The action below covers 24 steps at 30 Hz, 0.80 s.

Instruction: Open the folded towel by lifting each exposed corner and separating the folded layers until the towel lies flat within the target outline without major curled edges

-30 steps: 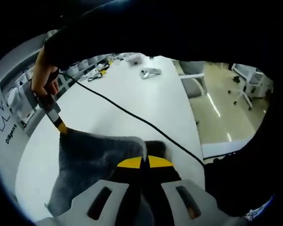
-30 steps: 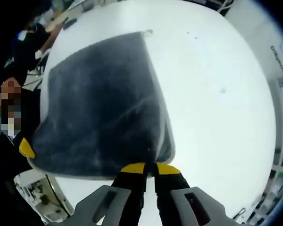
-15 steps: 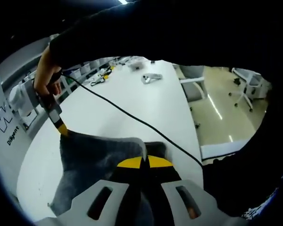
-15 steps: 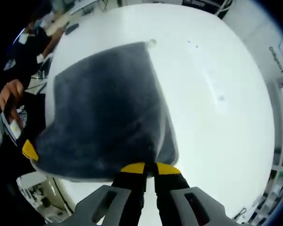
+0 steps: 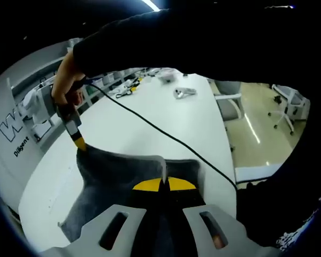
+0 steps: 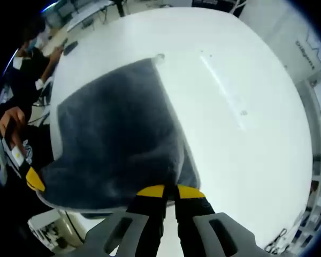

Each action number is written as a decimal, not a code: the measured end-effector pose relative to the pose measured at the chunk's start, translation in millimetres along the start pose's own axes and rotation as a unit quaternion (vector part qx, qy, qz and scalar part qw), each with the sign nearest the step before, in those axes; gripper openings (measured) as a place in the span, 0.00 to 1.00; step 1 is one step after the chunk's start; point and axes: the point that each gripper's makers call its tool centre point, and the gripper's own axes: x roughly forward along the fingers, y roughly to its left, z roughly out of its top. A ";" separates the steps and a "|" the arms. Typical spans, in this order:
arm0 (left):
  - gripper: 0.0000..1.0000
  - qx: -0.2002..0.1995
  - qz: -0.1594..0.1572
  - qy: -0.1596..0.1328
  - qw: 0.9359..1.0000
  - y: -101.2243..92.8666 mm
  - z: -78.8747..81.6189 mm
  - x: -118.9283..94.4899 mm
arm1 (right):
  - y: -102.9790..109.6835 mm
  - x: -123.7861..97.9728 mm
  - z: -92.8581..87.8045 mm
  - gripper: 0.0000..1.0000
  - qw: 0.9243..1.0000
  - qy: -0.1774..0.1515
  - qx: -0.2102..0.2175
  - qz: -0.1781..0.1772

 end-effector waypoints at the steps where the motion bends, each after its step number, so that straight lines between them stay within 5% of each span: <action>1: 0.01 0.000 0.002 -0.002 1.000 1.2 -0.8 -1.3 | 0.1 0.2 1.1 0.02 1.000 0.002 -0.001 -0.001; 9: 0.01 -0.006 0.011 -0.007 1.000 6.6 -8.4 -16.1 | 21.0 -0.3 -0.5 0.02 0.999 0.027 -0.020 -0.018; 24: 0.01 -0.041 0.040 -0.025 0.998 32.1 -23.6 -44.3 | 32.2 -6.9 31.4 0.02 0.999 0.028 -0.028 -0.020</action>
